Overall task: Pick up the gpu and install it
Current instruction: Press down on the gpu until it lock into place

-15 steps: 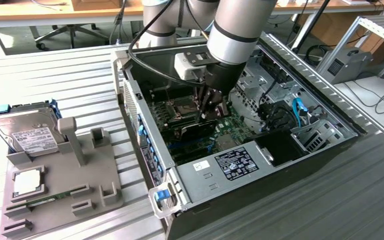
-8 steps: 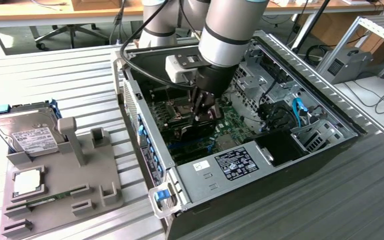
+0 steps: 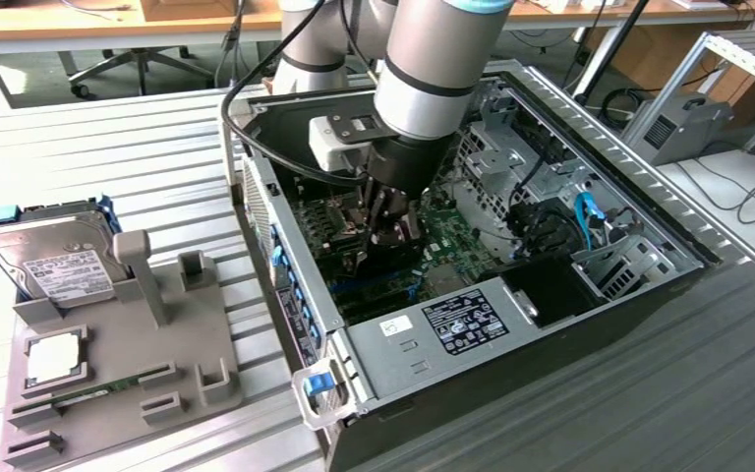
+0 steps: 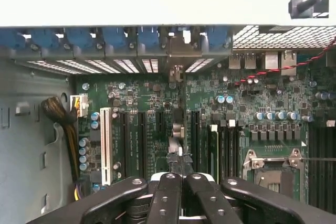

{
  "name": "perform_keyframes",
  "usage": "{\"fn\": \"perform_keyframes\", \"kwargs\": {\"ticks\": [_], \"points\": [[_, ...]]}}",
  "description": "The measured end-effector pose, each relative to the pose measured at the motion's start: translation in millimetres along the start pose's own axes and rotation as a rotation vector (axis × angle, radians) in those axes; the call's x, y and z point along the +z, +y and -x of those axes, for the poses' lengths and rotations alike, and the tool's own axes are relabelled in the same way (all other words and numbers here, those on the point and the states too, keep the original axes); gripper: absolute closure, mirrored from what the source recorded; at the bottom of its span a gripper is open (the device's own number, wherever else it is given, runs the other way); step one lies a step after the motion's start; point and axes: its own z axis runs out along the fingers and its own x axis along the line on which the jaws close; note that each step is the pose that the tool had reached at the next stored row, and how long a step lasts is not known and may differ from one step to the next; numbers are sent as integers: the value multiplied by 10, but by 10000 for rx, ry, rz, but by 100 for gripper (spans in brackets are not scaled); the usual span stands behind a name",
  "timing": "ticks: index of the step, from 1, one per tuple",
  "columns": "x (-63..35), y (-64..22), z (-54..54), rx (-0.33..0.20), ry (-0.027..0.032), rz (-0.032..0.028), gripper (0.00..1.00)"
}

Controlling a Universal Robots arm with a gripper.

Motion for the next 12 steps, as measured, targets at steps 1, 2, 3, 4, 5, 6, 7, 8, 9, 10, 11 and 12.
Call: {"fn": "perform_keyframes", "kwargs": {"ticks": [1,2,3,4,5,6,7,8,9,10,11,12], "points": [[8,6,0,0,1,0,89],[20,22,-1,0,2,1,89],[27,35,-2,0,2,1,89],[31,44,-2,0,1,1,89],[35,52,-2,0,1,1,89],[36,60,-1,0,2,1,89],[38,68,1,0,0,0,89],[39,74,4,-1,-1,-2,89],[39,82,7,-1,0,-5,89],[40,87,13,-3,0,-10,89],[39,91,20,-5,4,-19,89],[39,97,35,-7,10,-34,89]]}}
